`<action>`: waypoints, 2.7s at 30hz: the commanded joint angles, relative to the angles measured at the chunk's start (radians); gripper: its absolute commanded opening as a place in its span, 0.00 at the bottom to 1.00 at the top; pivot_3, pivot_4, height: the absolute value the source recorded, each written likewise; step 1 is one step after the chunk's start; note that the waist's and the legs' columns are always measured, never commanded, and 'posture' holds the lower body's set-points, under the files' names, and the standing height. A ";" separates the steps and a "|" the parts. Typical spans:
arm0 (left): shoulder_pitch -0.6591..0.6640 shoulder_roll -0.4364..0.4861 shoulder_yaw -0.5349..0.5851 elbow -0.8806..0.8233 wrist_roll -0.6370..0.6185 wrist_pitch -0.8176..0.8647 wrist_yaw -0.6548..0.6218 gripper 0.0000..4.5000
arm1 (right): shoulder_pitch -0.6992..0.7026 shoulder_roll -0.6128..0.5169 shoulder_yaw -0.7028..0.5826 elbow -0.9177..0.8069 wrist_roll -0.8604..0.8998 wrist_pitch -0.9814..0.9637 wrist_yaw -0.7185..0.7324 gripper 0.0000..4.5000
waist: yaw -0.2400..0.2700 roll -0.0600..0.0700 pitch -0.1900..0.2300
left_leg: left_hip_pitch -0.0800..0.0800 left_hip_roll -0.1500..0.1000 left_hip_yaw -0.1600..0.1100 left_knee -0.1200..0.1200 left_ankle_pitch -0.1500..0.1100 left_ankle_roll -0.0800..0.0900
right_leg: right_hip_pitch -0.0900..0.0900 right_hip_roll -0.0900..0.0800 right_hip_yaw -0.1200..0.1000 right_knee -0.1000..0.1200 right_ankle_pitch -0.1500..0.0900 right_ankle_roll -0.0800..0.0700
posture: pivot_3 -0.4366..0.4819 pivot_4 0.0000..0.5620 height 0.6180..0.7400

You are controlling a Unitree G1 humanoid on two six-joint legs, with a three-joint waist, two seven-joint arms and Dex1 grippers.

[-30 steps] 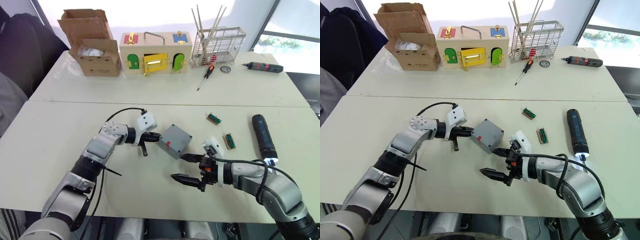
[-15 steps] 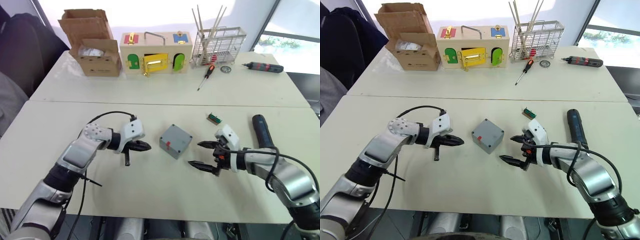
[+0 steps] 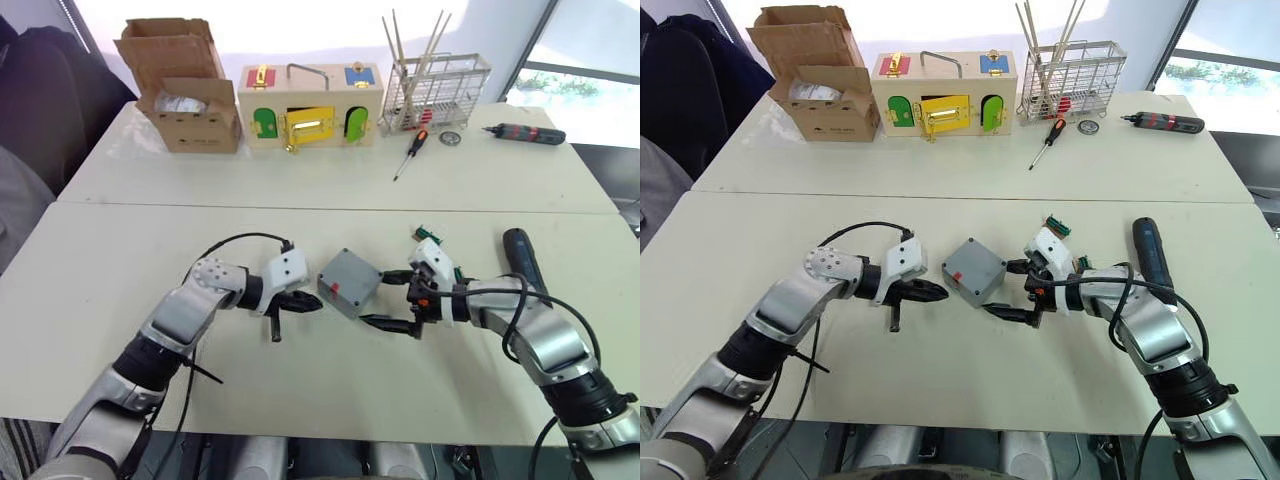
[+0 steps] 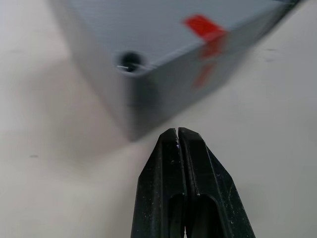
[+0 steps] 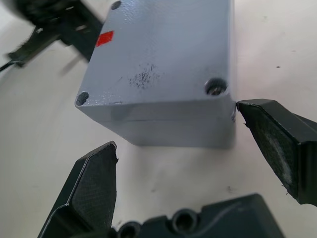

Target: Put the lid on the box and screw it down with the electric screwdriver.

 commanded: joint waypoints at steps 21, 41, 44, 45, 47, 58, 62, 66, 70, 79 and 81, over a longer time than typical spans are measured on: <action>-0.023 -0.019 0.021 -0.004 0.041 -0.047 0.039 0.00 | 0.106 -0.018 -0.062 -0.181 0.049 0.115 -0.031 0.99 | 0.003 0.000 0.000 | 0.000 0.000 0.000 0.000 0.000 0.000 | 0.000 0.000 0.000 0.000 0.000 0.000 | 0.48 0.27 0.96; -0.072 0.046 0.204 -0.270 -0.264 0.198 -0.009 0.00 | 0.210 -0.045 -0.588 -0.076 0.190 0.237 -0.240 0.64 | 0.021 0.000 0.000 | 0.001 0.000 0.001 0.001 -0.003 0.005 | 0.001 -0.001 0.001 0.000 0.000 0.000 | 0.48 0.27 0.96; -0.082 0.028 0.189 -0.278 -0.267 0.200 0.014 0.00 | 0.213 -0.031 -0.564 -0.032 0.166 0.190 -0.246 0.64 | 0.020 0.000 0.000 | 0.001 0.000 0.001 0.000 -0.002 0.004 | 0.001 0.000 0.001 0.000 0.000 0.000 | 0.48 0.27 0.96; -0.083 0.028 0.187 -0.281 -0.270 0.202 0.018 0.00 | 0.216 -0.030 -0.557 -0.025 0.160 0.179 -0.246 0.64 | 0.020 0.000 0.000 | 0.001 0.000 0.001 0.000 0.000 0.000 | 0.001 0.000 0.001 0.000 0.000 0.000 | 0.48 0.27 0.96; -0.078 0.032 0.178 -0.288 -0.266 0.197 0.024 0.00 | 0.225 -0.030 -0.536 -0.007 0.140 0.155 -0.245 0.64 | 0.020 0.000 0.000 | 0.001 0.000 0.001 0.000 0.000 0.000 | 0.001 0.000 0.001 0.000 0.000 0.000 | 0.48 0.27 0.96; -0.065 0.040 0.155 -0.290 -0.263 0.184 0.041 0.00 | 0.208 -0.007 -0.498 0.046 0.109 0.101 -0.262 0.64 | 0.021 0.000 0.000 | 0.001 0.000 0.001 0.000 0.000 0.000 | 0.001 0.000 0.001 0.000 0.000 0.000 | 0.48 0.27 0.96; -0.061 0.043 0.152 -0.289 -0.260 0.179 0.043 0.00 | 0.206 0.000 -0.490 0.057 0.102 0.090 -0.271 0.64 | 0.022 0.000 0.000 | 0.001 0.000 0.001 0.000 0.000 0.000 | 0.001 0.000 0.001 0.000 0.000 0.000 | 0.48 0.27 0.96; -0.060 0.041 0.149 -0.290 -0.259 0.179 0.048 0.00 | 0.197 0.007 -0.480 0.078 0.085 0.070 -0.283 0.46 | 0.021 0.000 0.000 | 0.001 0.000 0.001 0.000 0.000 0.000 | 0.001 0.000 0.001 0.000 0.000 0.000 | 0.48 0.27 0.96; -0.062 0.041 0.149 -0.290 -0.259 0.177 0.052 0.00 | 0.191 0.009 -0.472 0.090 0.071 0.054 -0.289 0.01 | 0.021 0.000 0.000 | 0.001 0.000 0.001 0.000 0.000 0.000 | 0.001 0.000 0.001 0.000 0.000 0.000 | 0.48 0.27 0.96; -0.057 0.045 0.148 -0.289 -0.257 0.174 0.055 0.00 | 0.193 0.015 -0.481 0.081 0.088 0.065 -0.293 0.00 | 0.021 0.000 0.000 | 0.001 0.000 0.001 0.000 0.000 -0.001 | 0.001 0.000 0.001 0.000 0.000 0.000 | 0.48 0.27 0.96; -0.055 0.046 0.148 -0.290 -0.257 0.174 0.055 0.00 | 0.199 0.013 -0.492 0.069 0.097 0.073 -0.294 0.00 | 0.021 0.000 0.000 | 0.001 0.000 0.001 0.000 0.000 -0.001 | 0.001 0.000 0.001 0.000 0.000 0.000 | 0.48 0.27 0.96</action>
